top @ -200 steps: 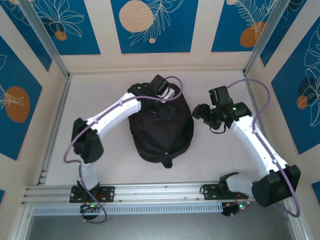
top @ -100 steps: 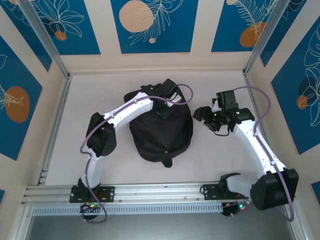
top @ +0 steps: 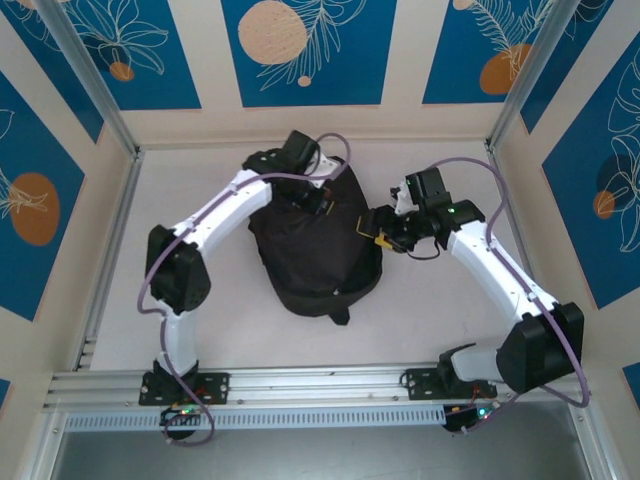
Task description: Pack books, pencil case, and school supplies into a backpack
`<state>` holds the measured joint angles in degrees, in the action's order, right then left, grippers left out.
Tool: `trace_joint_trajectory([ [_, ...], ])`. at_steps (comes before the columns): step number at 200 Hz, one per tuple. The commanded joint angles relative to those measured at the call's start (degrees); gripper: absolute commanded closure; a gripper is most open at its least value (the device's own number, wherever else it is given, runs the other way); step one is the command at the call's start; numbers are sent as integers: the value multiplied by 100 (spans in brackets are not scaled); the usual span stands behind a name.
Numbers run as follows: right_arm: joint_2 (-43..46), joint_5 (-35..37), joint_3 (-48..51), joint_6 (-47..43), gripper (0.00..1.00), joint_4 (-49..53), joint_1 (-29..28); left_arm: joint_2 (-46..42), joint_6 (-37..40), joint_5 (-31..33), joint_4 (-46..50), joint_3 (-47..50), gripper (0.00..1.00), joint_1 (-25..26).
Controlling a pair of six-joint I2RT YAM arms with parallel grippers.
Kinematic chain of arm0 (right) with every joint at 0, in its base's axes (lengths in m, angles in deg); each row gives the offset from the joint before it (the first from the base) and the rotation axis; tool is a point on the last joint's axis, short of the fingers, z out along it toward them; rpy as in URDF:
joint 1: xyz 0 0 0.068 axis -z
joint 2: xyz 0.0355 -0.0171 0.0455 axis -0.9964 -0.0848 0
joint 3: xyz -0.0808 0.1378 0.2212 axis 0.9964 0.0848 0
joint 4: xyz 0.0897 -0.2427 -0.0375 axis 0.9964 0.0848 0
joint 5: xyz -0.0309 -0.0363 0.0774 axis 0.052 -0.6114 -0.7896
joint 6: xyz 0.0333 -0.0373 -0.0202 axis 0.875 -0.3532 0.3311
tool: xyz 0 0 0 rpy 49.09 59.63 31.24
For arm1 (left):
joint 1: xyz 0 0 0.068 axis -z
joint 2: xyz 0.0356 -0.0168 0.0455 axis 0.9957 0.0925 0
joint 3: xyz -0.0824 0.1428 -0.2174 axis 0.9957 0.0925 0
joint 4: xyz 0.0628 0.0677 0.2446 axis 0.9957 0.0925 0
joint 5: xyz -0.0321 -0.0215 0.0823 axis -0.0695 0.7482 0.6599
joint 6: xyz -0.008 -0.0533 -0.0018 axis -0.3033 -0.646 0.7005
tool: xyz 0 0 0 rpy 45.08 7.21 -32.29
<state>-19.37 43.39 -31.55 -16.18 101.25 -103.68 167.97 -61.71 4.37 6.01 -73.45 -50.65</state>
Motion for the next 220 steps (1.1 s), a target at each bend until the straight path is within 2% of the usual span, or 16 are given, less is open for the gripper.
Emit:
trace_joint_trajectory([
  [1, -275, -23, -205, 331, 37, -93, -33, -541, -613, -933, -595, 276, 100, -431],
  [35, -561, 31, -114, 588, 31, -409, -53, -674, -1047, -1753, -944, 540, 100, -797],
  [78, -551, -40, -113, 489, 30, -513, -86, -611, -1080, -1999, -906, 447, 100, -798],
  [99, -302, 162, -172, 171, 33, -297, -116, -597, -1060, -2125, -837, 398, 100, -812],
  [139, 43, 534, -454, -978, 50, 577, -473, -268, -884, -2315, -484, 240, 100, -763],
  [160, -135, 197, -716, -1258, 58, 1176, -670, -130, -820, -2227, -340, 156, 100, -703],
  [207, -926, 120, -1115, -1296, 59, 2116, -1502, 24, -791, -2122, -202, 57, 99, -612],
  [220, -1129, 337, -1116, -1239, 60, 2281, -1638, 4, -785, -2109, -193, 76, 99, -595],
])
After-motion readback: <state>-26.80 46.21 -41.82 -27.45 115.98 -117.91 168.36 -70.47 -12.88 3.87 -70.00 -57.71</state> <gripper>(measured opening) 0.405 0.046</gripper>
